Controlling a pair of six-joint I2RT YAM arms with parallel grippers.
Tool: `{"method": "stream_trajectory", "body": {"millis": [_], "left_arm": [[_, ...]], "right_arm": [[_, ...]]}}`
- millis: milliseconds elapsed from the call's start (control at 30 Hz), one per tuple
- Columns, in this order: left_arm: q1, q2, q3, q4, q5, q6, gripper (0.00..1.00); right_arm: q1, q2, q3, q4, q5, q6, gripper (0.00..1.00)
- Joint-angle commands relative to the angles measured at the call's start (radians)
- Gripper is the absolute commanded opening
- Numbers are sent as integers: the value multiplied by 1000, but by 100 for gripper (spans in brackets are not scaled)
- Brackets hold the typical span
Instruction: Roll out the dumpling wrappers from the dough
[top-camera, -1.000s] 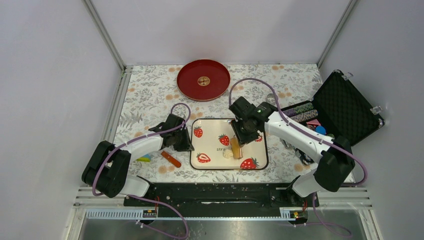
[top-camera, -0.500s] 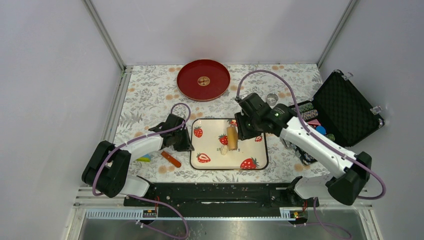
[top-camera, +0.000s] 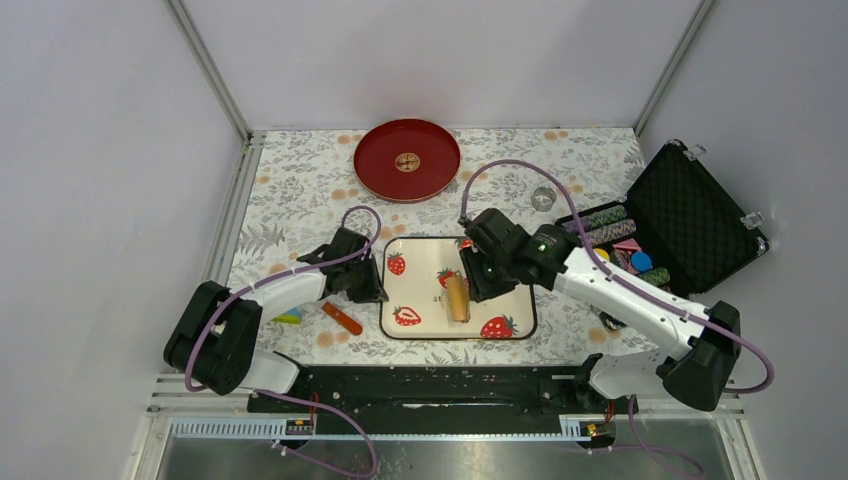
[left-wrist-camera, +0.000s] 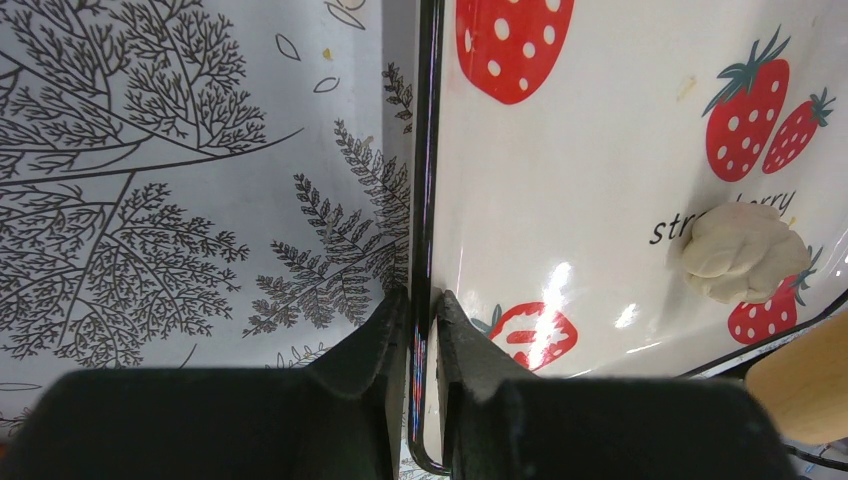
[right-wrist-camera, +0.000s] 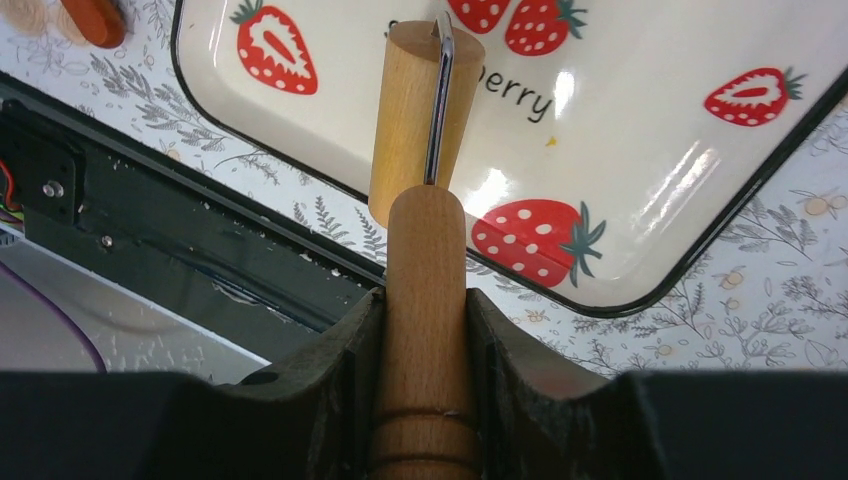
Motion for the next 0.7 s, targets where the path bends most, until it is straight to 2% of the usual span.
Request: {"method": "stream_trajectory", "body": {"millis": [0,233,400,667], "left_arm": [[5,29,-16,-8,-52,34,0],[5,29,-15,-9,-51,36,0],[5,31,-15,-8,-51,36,0],[5,32,-16,-9,-51,36,0]], "right_arm": [[53,38,5,70,24,31,0],[72,125,38,98,126,31,0],[71,206,152,-19,291,29,0],[60,221,245,-80,374,13,0]]}}
